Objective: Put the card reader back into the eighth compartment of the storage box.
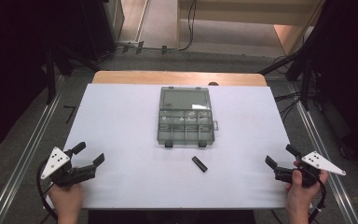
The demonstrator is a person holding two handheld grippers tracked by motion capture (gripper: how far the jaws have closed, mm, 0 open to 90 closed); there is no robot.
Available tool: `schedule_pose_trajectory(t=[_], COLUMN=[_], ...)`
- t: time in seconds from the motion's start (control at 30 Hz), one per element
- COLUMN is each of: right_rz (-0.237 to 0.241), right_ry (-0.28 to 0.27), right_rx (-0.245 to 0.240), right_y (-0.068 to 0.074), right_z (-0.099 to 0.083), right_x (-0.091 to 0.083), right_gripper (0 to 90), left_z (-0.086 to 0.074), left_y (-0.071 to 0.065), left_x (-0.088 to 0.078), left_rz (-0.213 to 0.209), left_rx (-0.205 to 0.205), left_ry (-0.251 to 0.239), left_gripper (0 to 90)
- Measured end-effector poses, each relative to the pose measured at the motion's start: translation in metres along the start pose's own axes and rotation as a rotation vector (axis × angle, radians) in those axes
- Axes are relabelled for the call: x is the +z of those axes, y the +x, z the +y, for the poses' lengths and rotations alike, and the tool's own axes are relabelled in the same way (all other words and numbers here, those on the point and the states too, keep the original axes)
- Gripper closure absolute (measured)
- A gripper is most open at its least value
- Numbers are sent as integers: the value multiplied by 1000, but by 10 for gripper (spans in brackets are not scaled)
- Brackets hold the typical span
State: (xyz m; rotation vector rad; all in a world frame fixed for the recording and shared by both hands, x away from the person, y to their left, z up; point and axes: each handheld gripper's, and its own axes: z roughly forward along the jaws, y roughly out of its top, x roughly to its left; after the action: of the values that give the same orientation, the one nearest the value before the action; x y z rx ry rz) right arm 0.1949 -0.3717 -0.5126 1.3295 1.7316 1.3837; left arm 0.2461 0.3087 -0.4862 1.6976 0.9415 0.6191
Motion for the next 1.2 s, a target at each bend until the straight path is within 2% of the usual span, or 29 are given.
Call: schedule_pose_trajectory(t=[0.13, 0.3, 0.43, 0.5, 0.57, 0.6, 0.7, 0.87, 1.03, 1.2], right_rz=[20, 27, 47, 67, 74, 87, 99, 121, 133, 136], right_ry=[5, 25, 33, 47, 59, 65, 73, 69, 86, 106], right_rx=[-3, -35, -64, -100, -108, -137, -166, -167, -163, -195], right_y=[3, 11, 22, 32, 36, 42, 53, 62, 69, 79], right_z=[4, 8, 14, 21, 23, 26, 32, 41, 50, 58], right_x=[1, 4, 6, 8, 9, 11, 12, 10, 8, 11], right_gripper=[0, 0, 0, 0, 0, 0, 0, 0, 0, 0], left_z=[0, 1, 0, 0, 0, 0, 1, 1, 1, 1], left_y=[1, 0, -1, 0, 0, 0, -1, -2, -2, -3], left_x=[2, 4, 4, 3, 4, 4, 4, 6, 5, 6], left_rz=[3, 18, 11, 10, 14, 15, 12, 16, 23, 30], left_rx=[-21, -4, -2, -6, -5, -2, 8, 14, 9, 18], left_ry=[-2, 16, 11, 9, 10, 11, 13, 20, 14, 20], left_gripper=[137, 137, 137, 137, 137, 137, 137, 137, 137, 137])
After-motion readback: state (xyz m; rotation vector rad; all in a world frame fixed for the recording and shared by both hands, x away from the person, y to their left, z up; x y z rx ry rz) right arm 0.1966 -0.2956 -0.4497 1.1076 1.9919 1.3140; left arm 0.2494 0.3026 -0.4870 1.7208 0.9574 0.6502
